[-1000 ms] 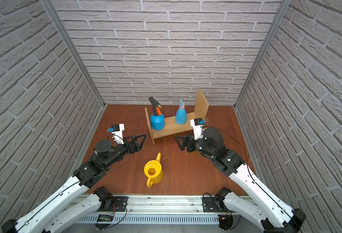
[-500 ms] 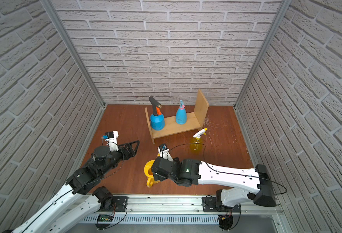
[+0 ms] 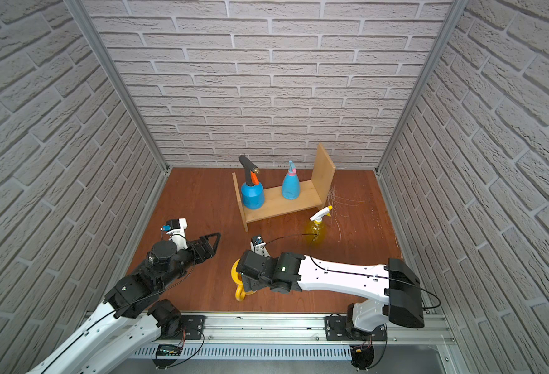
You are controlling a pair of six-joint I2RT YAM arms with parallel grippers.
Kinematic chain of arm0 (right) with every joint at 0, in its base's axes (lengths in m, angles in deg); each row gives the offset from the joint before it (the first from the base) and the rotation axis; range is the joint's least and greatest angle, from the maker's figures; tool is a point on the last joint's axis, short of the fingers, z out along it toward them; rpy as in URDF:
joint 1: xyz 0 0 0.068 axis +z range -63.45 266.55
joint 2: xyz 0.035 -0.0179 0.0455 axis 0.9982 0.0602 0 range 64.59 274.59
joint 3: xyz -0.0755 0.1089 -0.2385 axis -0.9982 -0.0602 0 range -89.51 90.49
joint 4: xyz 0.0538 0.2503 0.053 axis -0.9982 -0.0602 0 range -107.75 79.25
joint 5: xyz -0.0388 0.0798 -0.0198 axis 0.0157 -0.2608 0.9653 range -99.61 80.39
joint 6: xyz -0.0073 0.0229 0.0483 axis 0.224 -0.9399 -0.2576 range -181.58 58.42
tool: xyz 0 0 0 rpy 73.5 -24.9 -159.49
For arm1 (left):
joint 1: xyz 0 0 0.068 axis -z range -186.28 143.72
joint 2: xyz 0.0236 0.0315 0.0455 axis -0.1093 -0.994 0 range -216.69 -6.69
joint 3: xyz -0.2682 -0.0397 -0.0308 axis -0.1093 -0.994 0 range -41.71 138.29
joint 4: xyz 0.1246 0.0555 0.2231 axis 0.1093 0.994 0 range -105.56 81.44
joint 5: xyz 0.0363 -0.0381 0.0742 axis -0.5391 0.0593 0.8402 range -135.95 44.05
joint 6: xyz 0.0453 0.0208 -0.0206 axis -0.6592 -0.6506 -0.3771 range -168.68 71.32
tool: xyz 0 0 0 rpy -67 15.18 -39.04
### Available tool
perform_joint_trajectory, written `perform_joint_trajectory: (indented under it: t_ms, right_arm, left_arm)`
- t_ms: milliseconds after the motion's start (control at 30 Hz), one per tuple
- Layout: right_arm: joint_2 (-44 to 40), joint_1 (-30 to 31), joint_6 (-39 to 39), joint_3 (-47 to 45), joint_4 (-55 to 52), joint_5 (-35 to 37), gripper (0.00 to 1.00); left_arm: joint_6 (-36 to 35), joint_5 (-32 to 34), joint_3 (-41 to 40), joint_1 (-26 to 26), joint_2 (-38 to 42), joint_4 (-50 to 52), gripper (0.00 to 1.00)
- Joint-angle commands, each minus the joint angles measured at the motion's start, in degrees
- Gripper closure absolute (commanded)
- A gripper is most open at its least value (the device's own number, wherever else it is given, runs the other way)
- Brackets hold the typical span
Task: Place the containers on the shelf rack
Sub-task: Move the container to the center of the board.
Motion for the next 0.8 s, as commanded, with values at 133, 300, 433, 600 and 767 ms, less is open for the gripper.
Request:
perform_joint_trajectory:
  t_ms: [133, 300, 433, 600, 767]
  right_arm:
    - [4.01, -3.59, 1.22, 3.64, -3.3, -0.83, 0.19]
    - [2.13, -6.28, 5.5, 2.08, -5.55, -1.08, 0.34]
    - [0.38, -10.15, 9.66, 0.72, -6.89, -1.07, 0.38]
    - [-0.37, -15.52, 15.84, 0.68, -9.01, -0.03, 0.38]
    - [-3.48, -18.11, 19.67, 2.43, -11.36, 1.41, 0.32]
  left_arm:
    - [0.2, 0.3, 0.53, -0.35, -1.12, -2.96, 0.03]
    - [0.22, 1.57, 0.02, -0.4, 0.76, -2.2, 0.03]
    - [0.02, 1.83, -0.12, -0.4, 1.23, -2.27, 0.03]
    - [-0.75, 1.89, -0.05, -0.4, 0.37, -3.31, 0.03]
    - [-1.14, 0.56, 0.34, -0.39, -1.61, -4.49, 0.03]
